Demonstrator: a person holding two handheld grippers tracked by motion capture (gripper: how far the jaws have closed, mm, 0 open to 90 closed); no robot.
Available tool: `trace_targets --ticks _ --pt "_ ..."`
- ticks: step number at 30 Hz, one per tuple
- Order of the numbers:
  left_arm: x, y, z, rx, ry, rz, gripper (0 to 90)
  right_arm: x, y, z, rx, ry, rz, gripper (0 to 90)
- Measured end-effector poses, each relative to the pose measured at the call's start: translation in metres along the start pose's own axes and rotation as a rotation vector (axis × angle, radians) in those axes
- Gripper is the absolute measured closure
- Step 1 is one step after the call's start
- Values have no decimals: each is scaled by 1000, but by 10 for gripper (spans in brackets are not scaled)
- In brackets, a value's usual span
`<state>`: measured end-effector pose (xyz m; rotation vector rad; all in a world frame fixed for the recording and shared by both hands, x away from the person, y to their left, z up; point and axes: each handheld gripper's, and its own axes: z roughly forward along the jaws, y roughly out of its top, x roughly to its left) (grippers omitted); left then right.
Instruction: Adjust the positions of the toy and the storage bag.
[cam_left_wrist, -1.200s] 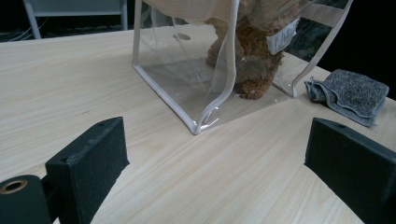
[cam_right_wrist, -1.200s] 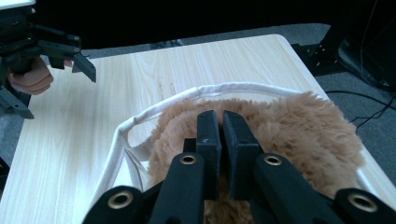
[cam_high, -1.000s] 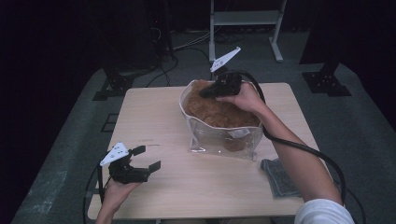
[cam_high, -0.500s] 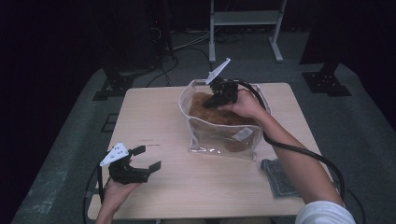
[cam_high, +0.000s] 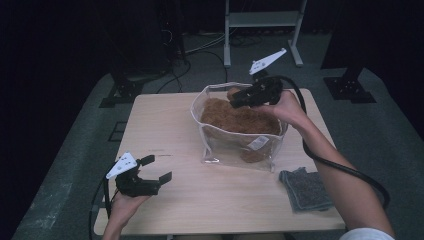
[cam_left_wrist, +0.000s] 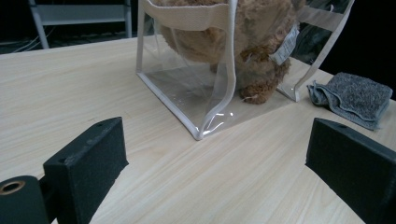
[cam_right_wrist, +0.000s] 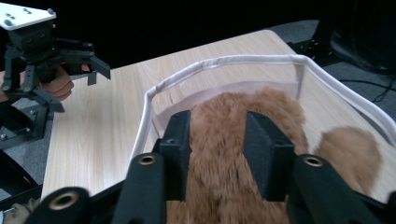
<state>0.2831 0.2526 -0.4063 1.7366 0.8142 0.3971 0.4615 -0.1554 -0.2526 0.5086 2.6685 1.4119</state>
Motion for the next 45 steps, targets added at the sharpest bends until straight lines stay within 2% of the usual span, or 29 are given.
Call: trace_targets --ticks 6,18,27,36,45 --pt "0 -1 -2 0 10 -5 37 1 -21 -30 -32 -24 44 535" --pt "-4 -2 -4 5 16 2 37 7 -64 -81 -86 -74 96 514" --pt "-5 -2 -1 14 8 1 37 15 -92 -117 -114 -131 134 492" --pt "-5 -3 -2 11 11 1 37 24 -116 -130 -133 -146 164 470" --pt "-3 -4 -4 10 16 -6 37 28 -147 -131 -131 -151 211 449"
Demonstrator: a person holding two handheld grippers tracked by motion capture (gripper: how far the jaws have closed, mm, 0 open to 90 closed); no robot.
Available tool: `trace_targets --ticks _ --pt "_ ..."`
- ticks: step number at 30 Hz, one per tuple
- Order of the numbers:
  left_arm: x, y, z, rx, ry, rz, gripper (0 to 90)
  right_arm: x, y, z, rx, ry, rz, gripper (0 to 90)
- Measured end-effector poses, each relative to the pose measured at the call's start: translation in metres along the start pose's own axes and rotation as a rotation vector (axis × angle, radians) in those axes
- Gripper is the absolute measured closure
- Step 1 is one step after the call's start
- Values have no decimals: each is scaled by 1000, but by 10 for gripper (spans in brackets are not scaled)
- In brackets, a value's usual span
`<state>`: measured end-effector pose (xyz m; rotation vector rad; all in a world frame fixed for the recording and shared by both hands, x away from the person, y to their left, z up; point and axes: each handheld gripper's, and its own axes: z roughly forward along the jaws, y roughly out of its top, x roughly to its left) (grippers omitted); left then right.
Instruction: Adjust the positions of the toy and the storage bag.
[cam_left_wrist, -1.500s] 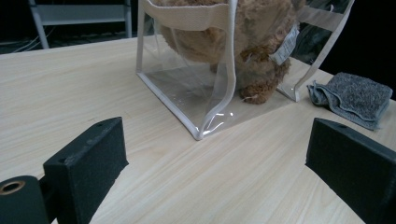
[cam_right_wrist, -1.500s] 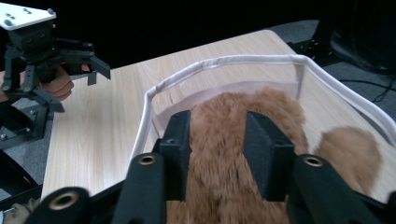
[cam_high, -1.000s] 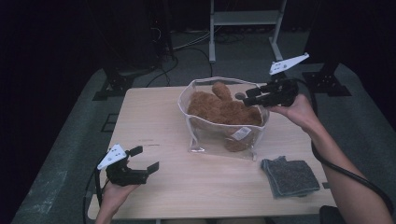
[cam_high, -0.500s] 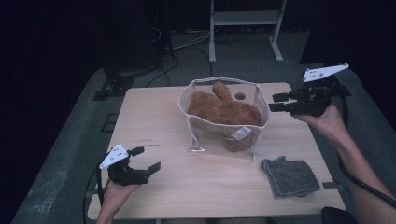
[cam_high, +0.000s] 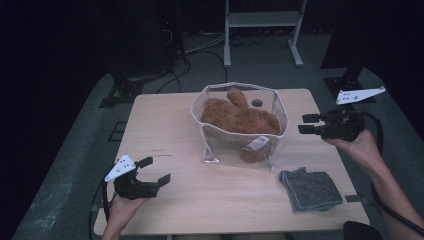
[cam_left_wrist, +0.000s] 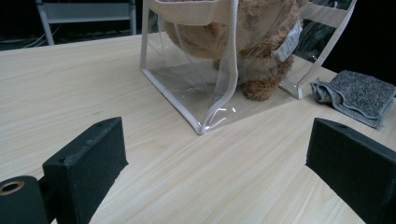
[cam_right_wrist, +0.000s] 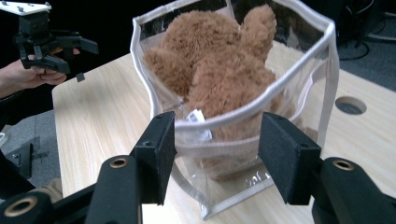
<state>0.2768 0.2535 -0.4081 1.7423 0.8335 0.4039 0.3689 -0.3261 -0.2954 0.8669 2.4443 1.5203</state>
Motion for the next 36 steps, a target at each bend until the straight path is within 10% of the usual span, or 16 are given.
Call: trace_targets --ticks 36 --pt "-10 11 12 -12 -34 36 36 17 -50 -13 -17 -23 39 430"
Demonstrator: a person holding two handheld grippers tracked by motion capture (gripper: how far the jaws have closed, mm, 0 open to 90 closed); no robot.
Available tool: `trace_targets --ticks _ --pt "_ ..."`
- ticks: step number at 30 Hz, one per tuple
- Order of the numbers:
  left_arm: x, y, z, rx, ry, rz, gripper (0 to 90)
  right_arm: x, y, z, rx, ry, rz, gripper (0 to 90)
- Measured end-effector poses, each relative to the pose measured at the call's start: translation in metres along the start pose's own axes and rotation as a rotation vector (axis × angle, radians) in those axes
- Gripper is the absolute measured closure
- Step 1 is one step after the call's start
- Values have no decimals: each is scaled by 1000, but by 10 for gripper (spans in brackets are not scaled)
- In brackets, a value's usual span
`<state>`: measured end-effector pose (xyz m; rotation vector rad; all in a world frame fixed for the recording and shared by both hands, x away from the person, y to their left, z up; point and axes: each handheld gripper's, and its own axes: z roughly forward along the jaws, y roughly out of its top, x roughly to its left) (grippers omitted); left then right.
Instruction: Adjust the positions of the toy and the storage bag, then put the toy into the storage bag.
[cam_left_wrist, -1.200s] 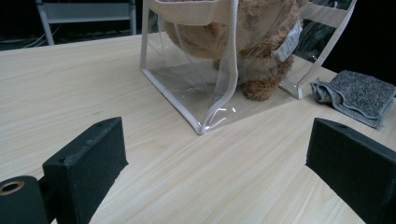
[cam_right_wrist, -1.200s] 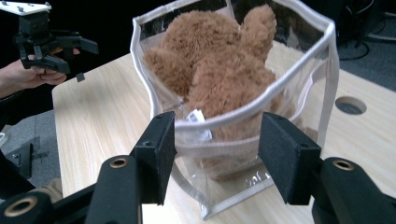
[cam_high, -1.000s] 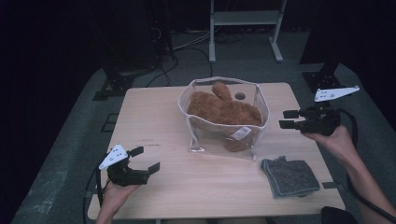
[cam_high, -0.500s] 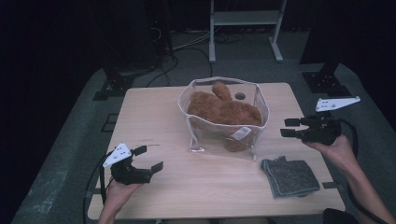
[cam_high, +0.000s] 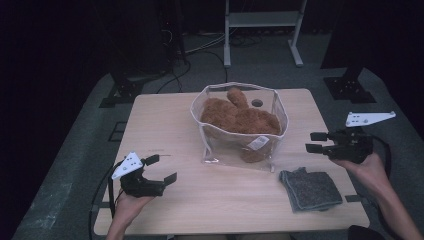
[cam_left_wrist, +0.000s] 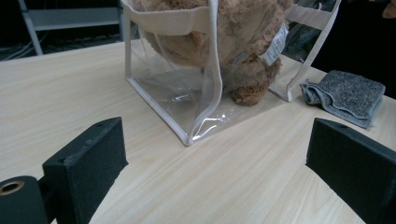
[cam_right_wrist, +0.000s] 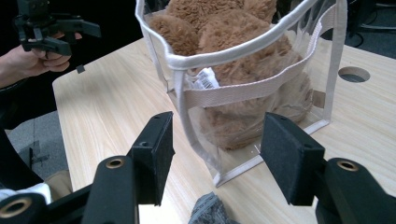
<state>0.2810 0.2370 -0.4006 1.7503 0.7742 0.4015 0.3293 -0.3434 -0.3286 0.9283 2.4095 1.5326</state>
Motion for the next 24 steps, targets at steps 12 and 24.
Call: trace_targets --ticks 12,24 --pt "-2 5 1 -17 -12 13 34 11 -40 -1 4 -9 36 417" --pt "1 0 -2 -5 6 10 33 4 -74 5 36 -9 87 407"
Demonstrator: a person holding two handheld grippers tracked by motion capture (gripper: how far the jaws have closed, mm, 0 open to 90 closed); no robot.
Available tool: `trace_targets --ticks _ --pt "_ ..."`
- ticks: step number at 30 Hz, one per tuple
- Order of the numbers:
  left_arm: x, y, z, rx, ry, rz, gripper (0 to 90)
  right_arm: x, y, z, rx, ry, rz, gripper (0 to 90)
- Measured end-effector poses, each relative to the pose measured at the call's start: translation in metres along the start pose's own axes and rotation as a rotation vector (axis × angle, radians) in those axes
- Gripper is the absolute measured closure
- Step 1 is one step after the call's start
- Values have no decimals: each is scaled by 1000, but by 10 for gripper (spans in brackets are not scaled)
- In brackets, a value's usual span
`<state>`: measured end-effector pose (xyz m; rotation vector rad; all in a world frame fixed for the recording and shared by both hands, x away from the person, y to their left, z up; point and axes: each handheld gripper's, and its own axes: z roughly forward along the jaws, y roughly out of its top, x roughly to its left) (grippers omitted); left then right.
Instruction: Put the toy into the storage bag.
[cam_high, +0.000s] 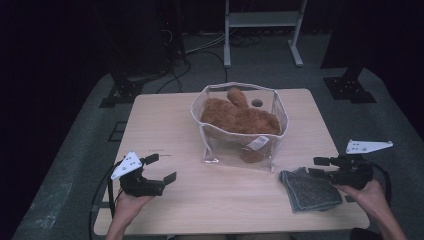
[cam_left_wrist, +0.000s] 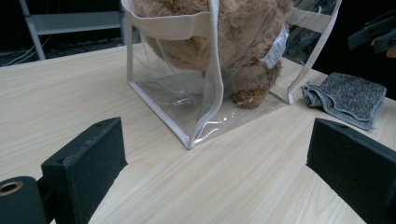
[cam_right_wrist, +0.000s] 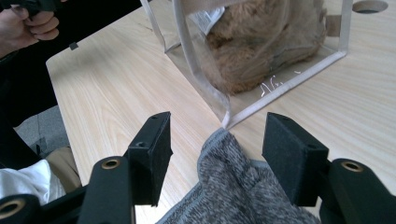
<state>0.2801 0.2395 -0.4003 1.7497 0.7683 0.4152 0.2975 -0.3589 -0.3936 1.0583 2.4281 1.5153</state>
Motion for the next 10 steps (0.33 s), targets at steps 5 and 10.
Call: trace_targets --ticks 5,10 --pt "-2 0 -3 -2 3 3 33 -2 -9 1 10 -5 12 399" --pt "-2 0 -2 0 2 7 32 -3 -13 -1 -5 -14 12 392"
